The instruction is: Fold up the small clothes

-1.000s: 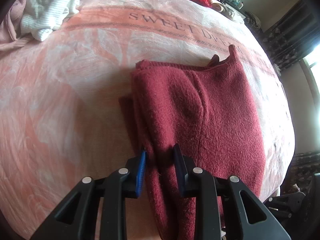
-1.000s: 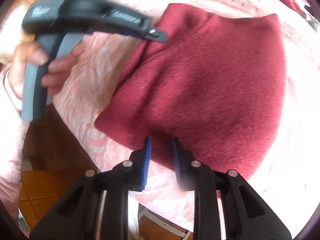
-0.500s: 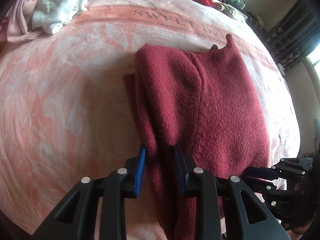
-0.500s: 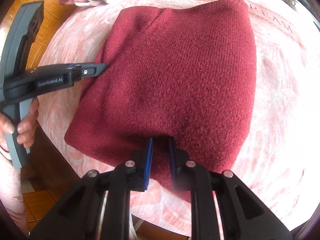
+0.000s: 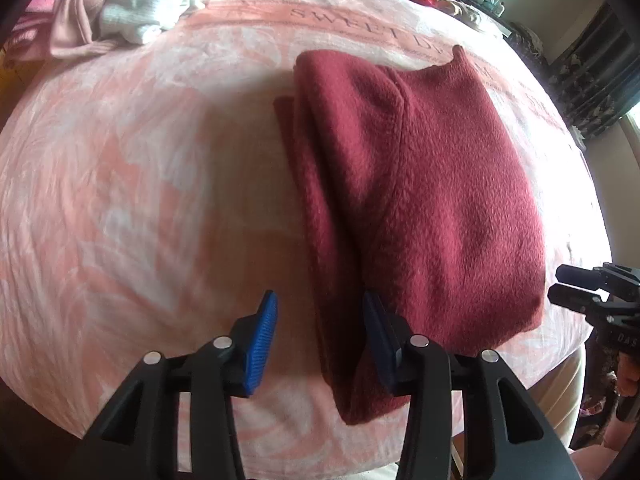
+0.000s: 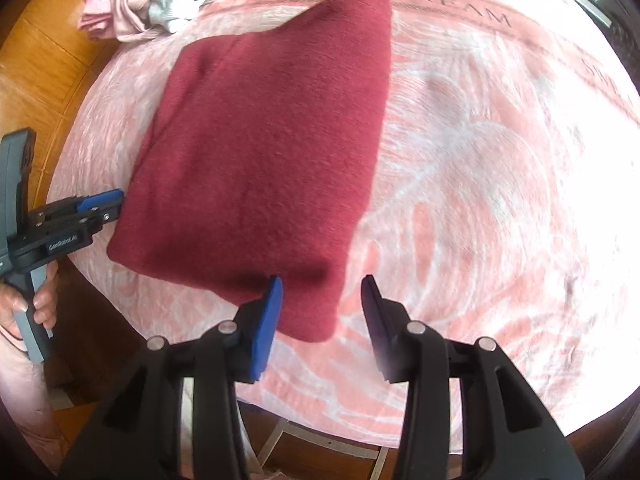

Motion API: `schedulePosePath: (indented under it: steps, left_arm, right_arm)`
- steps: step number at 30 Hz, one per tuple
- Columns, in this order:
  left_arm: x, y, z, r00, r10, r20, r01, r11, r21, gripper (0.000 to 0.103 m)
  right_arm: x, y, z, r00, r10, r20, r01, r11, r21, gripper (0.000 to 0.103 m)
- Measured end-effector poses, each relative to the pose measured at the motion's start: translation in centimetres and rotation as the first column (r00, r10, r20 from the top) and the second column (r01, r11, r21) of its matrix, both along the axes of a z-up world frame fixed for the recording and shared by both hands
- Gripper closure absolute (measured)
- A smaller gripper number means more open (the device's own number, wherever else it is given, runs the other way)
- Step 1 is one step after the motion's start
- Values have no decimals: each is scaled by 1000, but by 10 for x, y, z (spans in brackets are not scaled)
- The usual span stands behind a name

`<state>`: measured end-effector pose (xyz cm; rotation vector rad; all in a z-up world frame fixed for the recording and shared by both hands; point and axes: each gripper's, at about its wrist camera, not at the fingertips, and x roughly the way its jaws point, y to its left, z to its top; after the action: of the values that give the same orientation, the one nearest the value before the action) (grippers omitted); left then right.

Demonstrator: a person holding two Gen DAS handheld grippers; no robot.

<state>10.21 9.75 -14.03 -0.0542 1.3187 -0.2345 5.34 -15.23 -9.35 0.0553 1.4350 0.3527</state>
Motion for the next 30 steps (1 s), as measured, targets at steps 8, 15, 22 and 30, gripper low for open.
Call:
schedulePosePath:
  steps: [8, 15, 22, 30]
  left_arm:
    - [-13, -9, -23, 997, 18, -74, -20, 1000, -19, 68]
    - [-11, -14, -20, 996, -15, -83, 14, 1000, -16, 86]
    - [-16, -5, -30, 996, -21, -86, 19, 999, -28, 88]
    - [-23, -9, -21, 998, -18, -53, 19, 1000, 21, 64]
  right_arm:
    - [7, -22, -45, 987, -58, -149, 77, 989, 127, 84]
    - [1, -43, -12, 995, 14, -101, 5, 982, 187, 102]
    - [-9, -40, -31, 993, 64, -95, -55, 994, 99, 103]
    - [-11, -51, -29, 994, 26, -105, -10, 988, 153, 88]
